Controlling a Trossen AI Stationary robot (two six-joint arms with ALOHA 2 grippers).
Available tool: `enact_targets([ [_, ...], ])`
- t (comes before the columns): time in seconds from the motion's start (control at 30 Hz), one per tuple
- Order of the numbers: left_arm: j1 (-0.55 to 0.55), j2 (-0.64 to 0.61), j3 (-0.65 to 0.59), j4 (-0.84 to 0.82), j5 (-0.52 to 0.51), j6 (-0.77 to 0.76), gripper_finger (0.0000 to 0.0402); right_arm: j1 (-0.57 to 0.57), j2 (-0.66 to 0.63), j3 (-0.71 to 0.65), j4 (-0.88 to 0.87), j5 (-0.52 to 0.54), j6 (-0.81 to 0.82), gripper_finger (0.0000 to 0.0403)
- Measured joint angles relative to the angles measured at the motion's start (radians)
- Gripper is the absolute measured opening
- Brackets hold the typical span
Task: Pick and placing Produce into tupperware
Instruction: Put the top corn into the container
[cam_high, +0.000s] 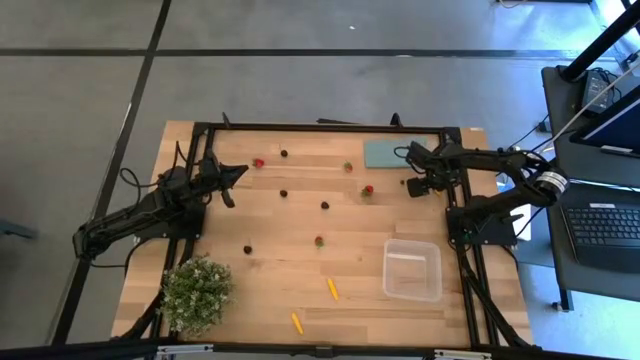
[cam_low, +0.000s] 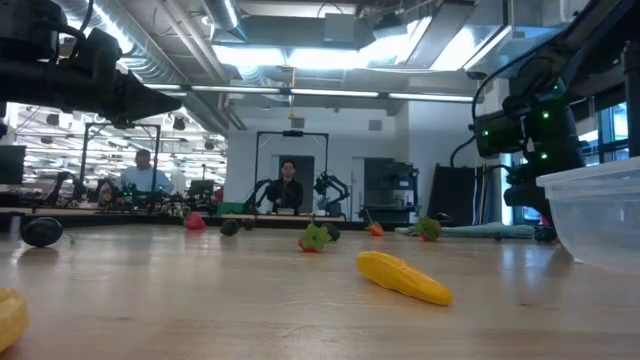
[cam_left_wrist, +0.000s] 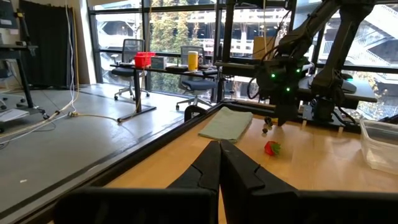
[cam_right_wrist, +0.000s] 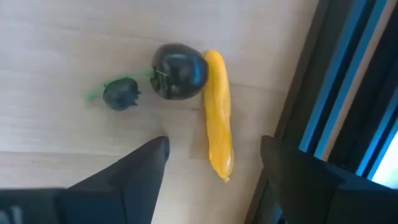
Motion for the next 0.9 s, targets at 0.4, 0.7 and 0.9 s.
enact_targets([
  [0.4,0.000,0.000,0.000,0.000,0.000,-0.010,0.0000,-0.074,-0.012,-0.007,0.094,-0.063,-0.042,0.0267],
  [0.7,0.000,0.000,0.000,0.000,0.000,-0.025,0.0000,-0.086,-0.012,-0.016,0.101,-0.109,-0.045,0.0267],
  [0.9,0.000,0.000,0.000,0.000,0.000,-0.026,0.0000,-0.098,-0.012,-0.016,0.085,-0.130,-0.044,0.0266],
])
